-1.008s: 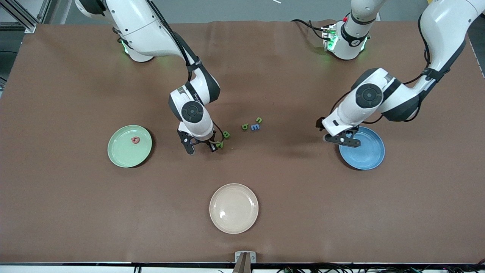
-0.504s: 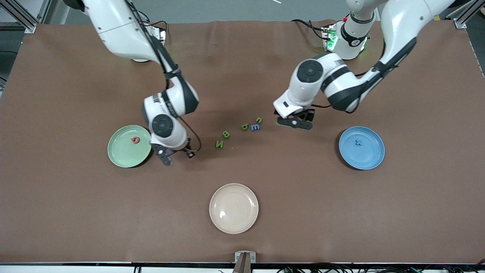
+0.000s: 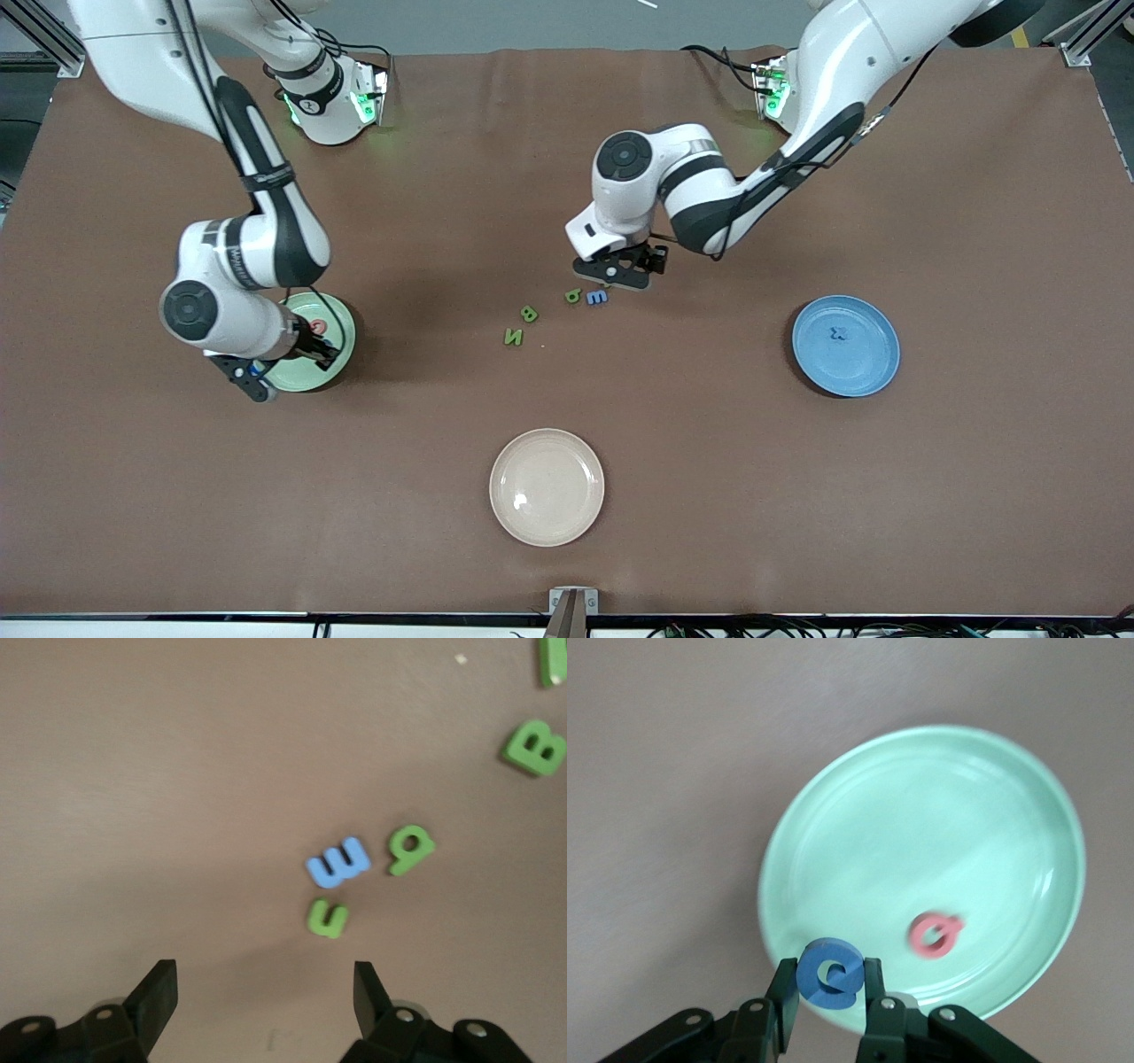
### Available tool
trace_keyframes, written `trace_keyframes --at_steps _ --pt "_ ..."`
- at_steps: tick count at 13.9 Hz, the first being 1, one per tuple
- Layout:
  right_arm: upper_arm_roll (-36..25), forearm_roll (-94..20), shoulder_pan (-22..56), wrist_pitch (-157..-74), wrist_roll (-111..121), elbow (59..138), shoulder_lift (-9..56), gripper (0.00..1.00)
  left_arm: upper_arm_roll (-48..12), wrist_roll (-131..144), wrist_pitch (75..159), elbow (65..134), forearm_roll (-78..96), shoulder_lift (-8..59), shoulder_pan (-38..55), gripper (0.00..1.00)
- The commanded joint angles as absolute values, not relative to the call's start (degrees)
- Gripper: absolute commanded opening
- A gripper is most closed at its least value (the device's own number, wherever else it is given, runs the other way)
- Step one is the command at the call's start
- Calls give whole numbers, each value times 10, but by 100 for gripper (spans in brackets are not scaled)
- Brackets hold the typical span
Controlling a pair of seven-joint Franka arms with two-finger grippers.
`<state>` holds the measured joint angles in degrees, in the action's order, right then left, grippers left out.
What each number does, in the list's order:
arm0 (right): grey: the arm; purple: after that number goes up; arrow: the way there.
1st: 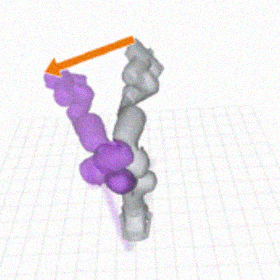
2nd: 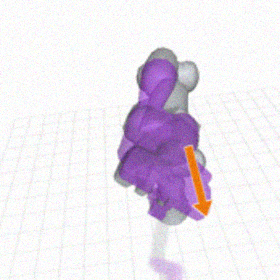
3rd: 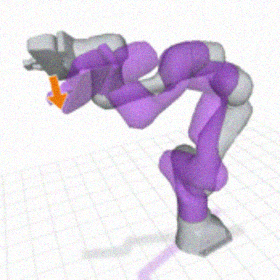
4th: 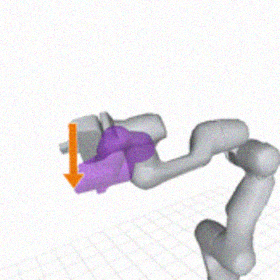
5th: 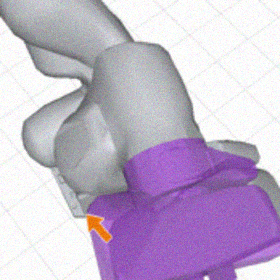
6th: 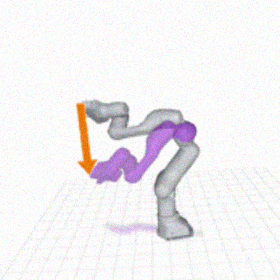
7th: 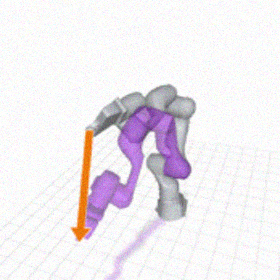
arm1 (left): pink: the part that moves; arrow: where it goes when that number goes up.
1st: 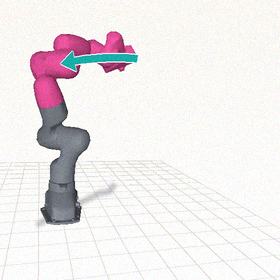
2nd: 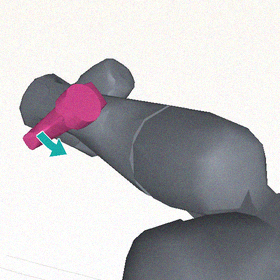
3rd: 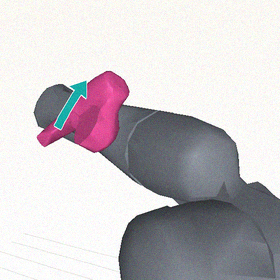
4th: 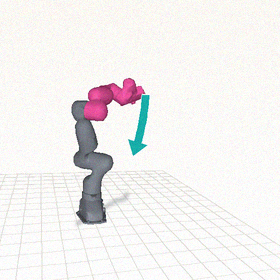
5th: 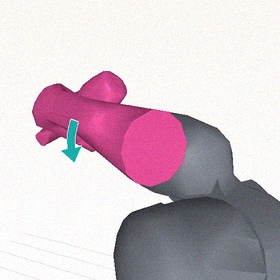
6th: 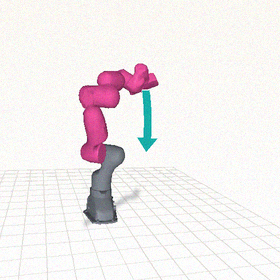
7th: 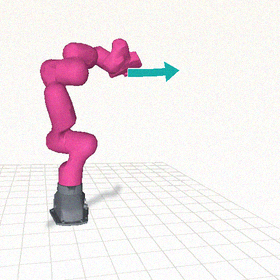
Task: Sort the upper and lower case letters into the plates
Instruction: 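Place the blue C on the green plate while the left gripper reaches the green u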
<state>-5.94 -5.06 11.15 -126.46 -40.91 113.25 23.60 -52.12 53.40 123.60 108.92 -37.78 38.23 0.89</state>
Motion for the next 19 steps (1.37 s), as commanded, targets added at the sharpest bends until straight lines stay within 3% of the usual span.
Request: trace_keyframes --at_steps 1,4,6,12,13,15,17,19 --pt "-47 -47 76 -1293 -351 1182 214 0 -502 526 1252 1060 -380 415 33 88" --pt "-47 -47 51 -1361 -290 1236 209 1 -498 526 1284 1060 -388 439 41 88" --pt "-47 -47 34 -1395 -258 1256 211 1 -470 525 1285 1061 -402 439 66 81" --pt "-46 -49 14 -1412 -224 1270 213 4 -437 525 1311 1062 -409 446 98 80" --pt "-45 -54 14 -1408 -230 1267 212 16 -437 526 1311 1062 -409 446 98 79" --pt "-44 -55 14 -1391 -232 1260 210 51 -437 527 1311 1064 -409 446 98 76" --pt "-43 -56 18 -1358 -237 1239 210 100 -436 532 1311 1066 -409 446 98 69" --pt "-42 -56 35 -1330 -260 1221 208 100 -431 532 1311 1066 -409 446 99 69"
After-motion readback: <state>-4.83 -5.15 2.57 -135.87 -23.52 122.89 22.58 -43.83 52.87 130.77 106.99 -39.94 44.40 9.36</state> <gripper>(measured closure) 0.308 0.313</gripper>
